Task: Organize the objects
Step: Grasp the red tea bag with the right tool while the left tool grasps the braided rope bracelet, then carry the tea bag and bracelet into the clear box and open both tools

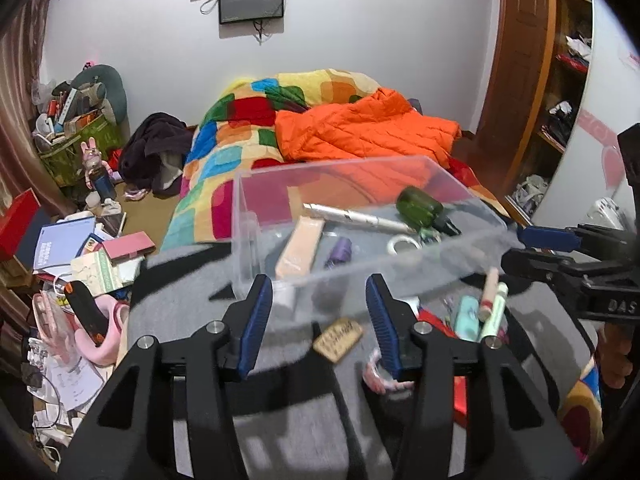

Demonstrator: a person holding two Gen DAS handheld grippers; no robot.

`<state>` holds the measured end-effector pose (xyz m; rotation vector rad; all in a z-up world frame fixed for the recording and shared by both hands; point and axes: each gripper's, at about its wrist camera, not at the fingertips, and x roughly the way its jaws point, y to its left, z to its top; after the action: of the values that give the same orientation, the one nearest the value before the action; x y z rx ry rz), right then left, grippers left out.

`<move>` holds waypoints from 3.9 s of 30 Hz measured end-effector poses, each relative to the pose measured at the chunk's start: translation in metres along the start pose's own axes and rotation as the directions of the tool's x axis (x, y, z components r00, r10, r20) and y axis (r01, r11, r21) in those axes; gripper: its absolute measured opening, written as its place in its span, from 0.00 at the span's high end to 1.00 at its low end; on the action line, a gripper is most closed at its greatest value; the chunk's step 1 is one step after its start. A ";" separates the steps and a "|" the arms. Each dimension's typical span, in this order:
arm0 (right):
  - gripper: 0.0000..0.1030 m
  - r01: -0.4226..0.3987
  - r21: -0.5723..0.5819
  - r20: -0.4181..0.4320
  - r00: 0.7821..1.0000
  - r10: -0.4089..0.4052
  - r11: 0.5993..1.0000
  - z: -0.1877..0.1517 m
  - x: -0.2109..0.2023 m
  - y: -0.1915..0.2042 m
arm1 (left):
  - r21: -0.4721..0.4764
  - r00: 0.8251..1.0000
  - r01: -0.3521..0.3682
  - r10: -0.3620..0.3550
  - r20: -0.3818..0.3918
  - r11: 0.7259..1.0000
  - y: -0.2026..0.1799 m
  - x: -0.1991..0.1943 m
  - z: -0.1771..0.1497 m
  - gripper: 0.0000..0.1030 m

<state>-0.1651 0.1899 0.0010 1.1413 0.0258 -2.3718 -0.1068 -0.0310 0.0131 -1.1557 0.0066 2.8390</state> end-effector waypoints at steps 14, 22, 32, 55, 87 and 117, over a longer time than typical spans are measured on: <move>0.40 -0.098 -0.045 -0.156 0.984 0.090 0.994 -0.075 0.017 0.038 | -0.036 0.984 0.097 -0.101 -0.149 0.995 -0.021 0.027 -0.050 0.57; 0.39 -0.083 -0.063 -0.190 0.979 0.070 0.995 -0.086 0.034 0.043 | -0.109 0.971 0.176 -0.190 -0.143 0.978 -0.016 0.031 -0.054 0.77; 0.48 -0.062 -0.098 -0.143 0.989 0.048 0.993 -0.090 0.022 0.046 | -0.086 0.984 0.140 -0.148 -0.097 0.986 -0.016 0.020 -0.054 0.95; 0.49 0.000 -0.037 0.066 0.998 0.002 0.999 -0.050 -0.034 0.022 | -0.068 0.993 0.102 -0.098 0.067 0.992 -0.007 -0.040 -0.028 0.95; 0.49 0.073 0.017 0.186 0.980 -0.075 0.997 0.054 -0.007 -0.005 | -0.137 0.990 0.053 -0.035 0.134 0.989 0.021 0.000 0.058 0.95; 0.44 0.104 -0.076 -0.055 0.993 -0.108 0.992 0.052 0.082 -0.003 | -0.149 0.995 0.072 -0.082 -0.058 0.986 0.019 0.076 0.043 0.85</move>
<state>-0.2468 0.1456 -0.0265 1.2021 0.1964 -2.4074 -0.1921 -0.0432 -0.0092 -1.2444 -0.2421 2.7734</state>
